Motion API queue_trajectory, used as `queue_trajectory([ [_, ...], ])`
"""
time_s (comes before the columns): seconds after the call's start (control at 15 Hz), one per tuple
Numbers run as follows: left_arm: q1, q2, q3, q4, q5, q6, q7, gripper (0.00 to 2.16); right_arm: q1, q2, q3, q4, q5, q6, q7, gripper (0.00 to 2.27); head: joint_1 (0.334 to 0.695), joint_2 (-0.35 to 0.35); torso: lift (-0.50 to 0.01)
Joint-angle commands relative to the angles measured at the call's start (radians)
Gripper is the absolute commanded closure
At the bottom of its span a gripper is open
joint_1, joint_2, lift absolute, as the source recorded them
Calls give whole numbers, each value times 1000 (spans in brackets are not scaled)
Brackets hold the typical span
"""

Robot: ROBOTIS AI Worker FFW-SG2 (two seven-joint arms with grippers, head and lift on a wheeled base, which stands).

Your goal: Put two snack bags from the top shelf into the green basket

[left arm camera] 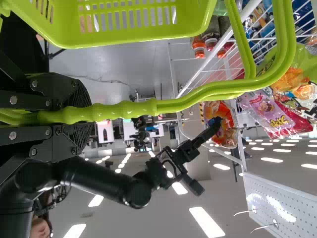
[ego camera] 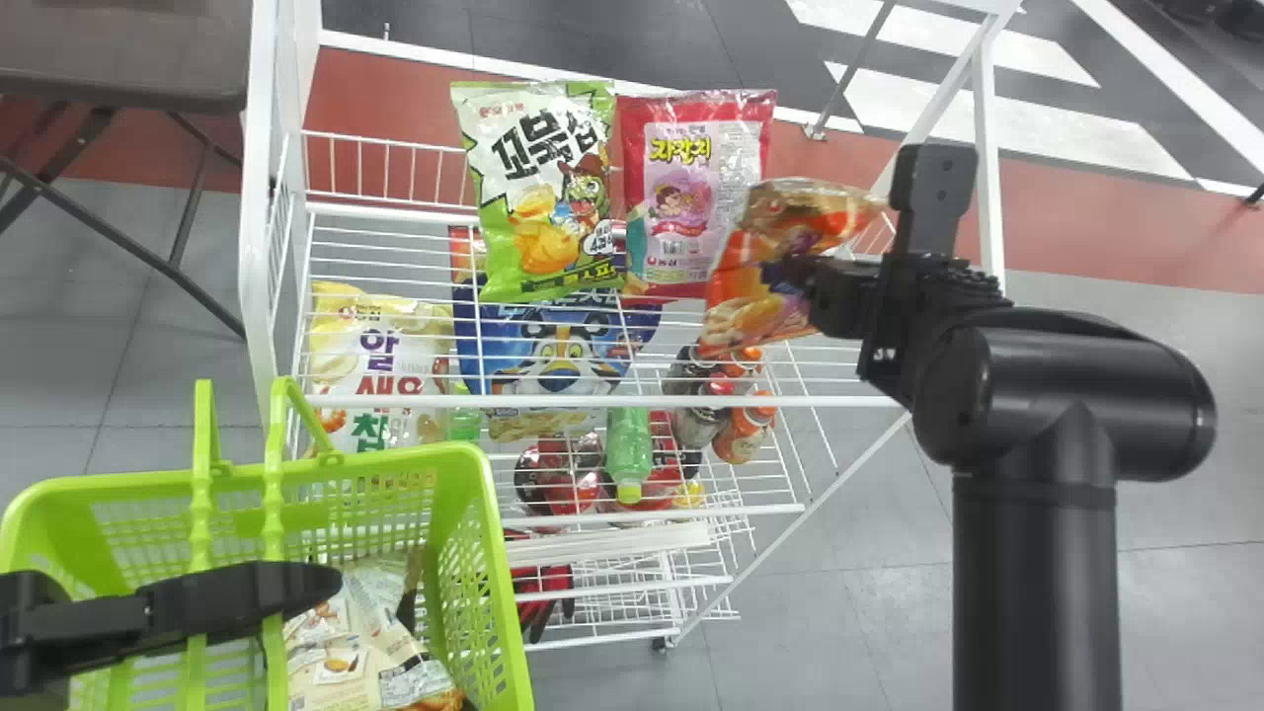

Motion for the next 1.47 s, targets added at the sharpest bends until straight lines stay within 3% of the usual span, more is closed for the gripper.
queue_trajectory([
  [0.0, 2, 0, 2, 0, 0, 4, 0, 2142, 56, 3, 62, -140, -59, 150, 2, 2243, 695, -350, -1],
  [0.4, 2, 0, 2, 3, 0, 4, -3, 2142, 122, 16, 278, -285, -123, 316, -1, 2243, 695, -234, -1],
  [0.6, 2, -2, 1, 6, 0, 4, -3, 2142, 133, 39, 383, -302, -175, 331, -4, 2243, 695, -127, -1],
  [0.93, -5, -5, 1, 6, 0, 4, -5, 2142, 161, 95, 450, -275, -346, 343, -10, 2243, 695, 27, -1],
  [1.13, -6, -6, -2, 6, 0, 4, -5, 2142, 204, 112, 479, -241, -336, 322, -8, 2236, 695, 114, -1],
  [1.2, -6, -5, -2, 6, 0, 4, -5, 2142, 222, 111, 487, -242, -318, 328, -1, 2000, 695, 127, -1],
  [1.27, -6, -5, -2, 8, 0, 4, -5, 2142, 251, 101, 501, -244, -272, 309, 13, 1153, 695, 137, -1],
  [1.33, -6, -3, -2, 9, 0, 4, -6, 2142, 279, 97, 507, -244, -206, 266, 35, -2, 695, 143, -1],
  [1.4, -6, -3, -2, 9, 0, 4, -6, 2142, 303, 86, 512, -242, -163, 177, 44, -2, 695, 142, -1],
])
